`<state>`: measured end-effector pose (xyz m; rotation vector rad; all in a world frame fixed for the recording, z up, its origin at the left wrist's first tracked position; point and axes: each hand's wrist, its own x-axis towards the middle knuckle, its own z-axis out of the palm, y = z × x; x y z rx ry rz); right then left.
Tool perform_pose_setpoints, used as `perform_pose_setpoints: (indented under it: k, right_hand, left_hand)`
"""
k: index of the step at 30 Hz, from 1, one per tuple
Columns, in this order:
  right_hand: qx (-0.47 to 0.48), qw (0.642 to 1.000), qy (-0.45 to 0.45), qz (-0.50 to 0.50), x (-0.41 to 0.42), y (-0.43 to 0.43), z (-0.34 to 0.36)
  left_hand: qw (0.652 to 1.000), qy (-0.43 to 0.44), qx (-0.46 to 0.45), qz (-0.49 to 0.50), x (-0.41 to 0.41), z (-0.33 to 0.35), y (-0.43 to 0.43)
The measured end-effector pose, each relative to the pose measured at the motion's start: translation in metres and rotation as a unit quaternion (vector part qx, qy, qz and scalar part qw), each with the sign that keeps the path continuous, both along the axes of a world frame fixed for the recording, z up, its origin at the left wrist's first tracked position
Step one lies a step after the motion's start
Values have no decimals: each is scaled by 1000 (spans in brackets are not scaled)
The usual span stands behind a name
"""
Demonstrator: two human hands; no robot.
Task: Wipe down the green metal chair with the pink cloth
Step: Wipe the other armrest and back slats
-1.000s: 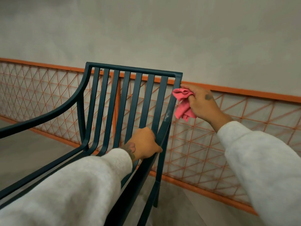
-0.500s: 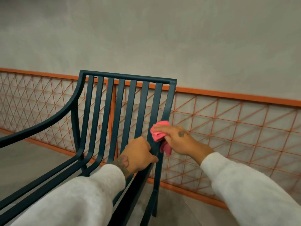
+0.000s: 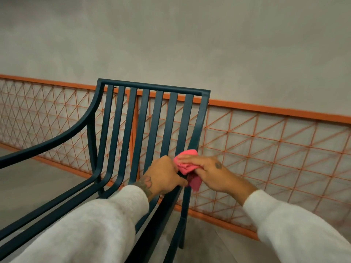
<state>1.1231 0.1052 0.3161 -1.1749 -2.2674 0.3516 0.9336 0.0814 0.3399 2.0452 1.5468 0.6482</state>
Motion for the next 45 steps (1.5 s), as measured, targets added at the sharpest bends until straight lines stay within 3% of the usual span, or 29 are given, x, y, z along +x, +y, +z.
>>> perform_pose_setpoints:
  k: [2, 8, 15, 18, 23, 31, 38, 42, 45]
  right_hand:
    - [-18, 1000, -8, 22, 13, 1, 6]
    - [29, 996, 31, -82, 9, 39, 25]
    - [11, 999, 47, 14, -5, -10, -13]
    - [-4, 1000, 26, -5, 7, 5, 2]
    - [5, 989, 126, -77, -5, 14, 7]
    - [-120, 981, 153, 3, 5, -10, 5]
    - [-9, 973, 201, -115, 34, 19, 61]
    - [43, 975, 180, -123, 46, 34, 102]
    - [135, 970, 135, -152, 45, 48, 128]
  left_hand:
    - [1000, -6, -4, 1, 1, 1, -1]
    - [1000, -2, -5, 8, -3, -1, 5]
    - [1000, -3, 4, -17, -3, 0, 1]
    - [1000, -1, 4, -19, -3, 1, 0]
    - [1000, 28, 4, -13, -1, 1, 2]
    - [998, 54, 14, -23, 5, 10, 9]
    - [995, 85, 44, -2, 25, 17, 24]
    - [992, 121, 26, -3, 27, 20, 29]
    - [990, 142, -1, -13, 29, 27, 32]
